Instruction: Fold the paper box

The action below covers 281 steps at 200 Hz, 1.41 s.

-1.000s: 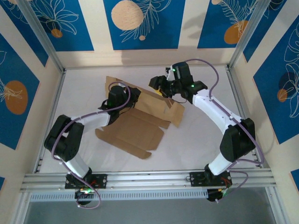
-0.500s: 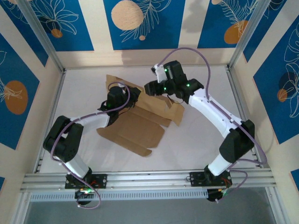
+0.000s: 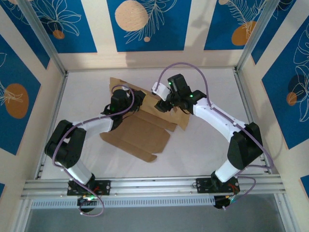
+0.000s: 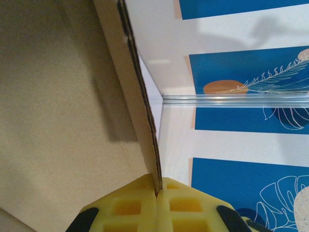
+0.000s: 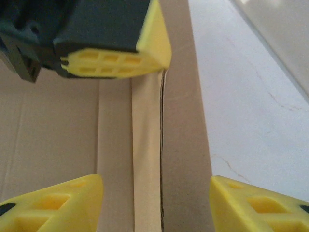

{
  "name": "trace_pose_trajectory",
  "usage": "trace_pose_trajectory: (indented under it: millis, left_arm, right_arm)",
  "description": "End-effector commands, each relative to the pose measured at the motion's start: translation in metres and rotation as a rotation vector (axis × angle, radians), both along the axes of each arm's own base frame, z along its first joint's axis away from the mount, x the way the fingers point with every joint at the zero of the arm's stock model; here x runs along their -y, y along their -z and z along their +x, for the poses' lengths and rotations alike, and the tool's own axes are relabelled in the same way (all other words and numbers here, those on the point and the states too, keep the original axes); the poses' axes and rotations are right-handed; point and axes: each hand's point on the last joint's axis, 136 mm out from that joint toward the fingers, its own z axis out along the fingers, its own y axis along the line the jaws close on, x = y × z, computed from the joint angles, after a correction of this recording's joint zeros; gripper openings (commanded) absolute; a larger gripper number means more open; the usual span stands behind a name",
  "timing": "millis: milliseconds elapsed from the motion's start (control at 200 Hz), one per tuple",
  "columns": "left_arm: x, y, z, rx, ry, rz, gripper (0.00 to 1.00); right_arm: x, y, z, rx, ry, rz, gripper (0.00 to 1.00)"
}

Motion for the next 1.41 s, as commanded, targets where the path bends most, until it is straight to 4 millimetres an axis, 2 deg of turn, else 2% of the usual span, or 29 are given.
trace_pose_trajectory:
  millis: [0,195,335,400,440,600,665,725,895,1181,1286,1401]
  left_arm:
    - [0.005,-0.021,-0.004,0.055,0.032,-0.020,0.00]
    - [0.005,-0.020,-0.004,0.048,0.031,-0.020,0.00]
    - [0.004,-0.021,-0.004,0.044,0.032,-0.023,0.00]
    - [0.004,-0.026,-0.005,0.044,0.042,-0.031,0.00]
    - [0.003,-0.031,-0.005,0.043,0.051,-0.040,0.12]
    - [-0.028,-0.044,-0.011,-0.020,0.022,-0.036,0.49]
    - [-0.035,-0.050,-0.014,-0.048,0.022,-0.014,0.56]
    - [-0.035,-0.045,-0.021,-0.108,0.037,0.021,0.61]
    - [-0.025,-0.023,-0.038,-0.274,0.080,0.046,0.63]
    - [-0.039,-0.014,-0.052,-0.387,0.048,0.154,0.65]
    - [-0.039,-0.010,-0.048,-0.399,0.031,0.148,0.69]
    - [-0.032,-0.011,-0.036,-0.395,0.035,0.127,0.69]
  right_arm:
    - [-0.003,0.005,0.010,0.057,-0.024,-0.033,0.59]
    - [0.000,0.014,0.030,0.130,0.004,-0.112,0.46]
    - [-0.002,0.019,0.031,0.166,-0.017,-0.147,0.15]
    - [-0.003,0.019,0.032,0.209,-0.021,-0.173,0.04]
    - [-0.003,0.018,0.033,0.237,-0.023,-0.184,0.00]
    - [-0.008,0.005,0.033,0.378,-0.022,-0.217,0.00]
    - [-0.011,0.000,0.033,0.430,-0.015,-0.222,0.00]
    - [-0.013,-0.003,0.034,0.475,-0.013,-0.239,0.00]
    - [-0.022,-0.018,0.036,0.624,-0.012,-0.280,0.00]
    - [-0.033,-0.039,0.033,0.773,-0.031,-0.296,0.00]
    - [-0.040,-0.043,0.026,0.808,-0.061,-0.283,0.00]
    - [-0.045,-0.044,0.020,0.826,-0.083,-0.272,0.00]
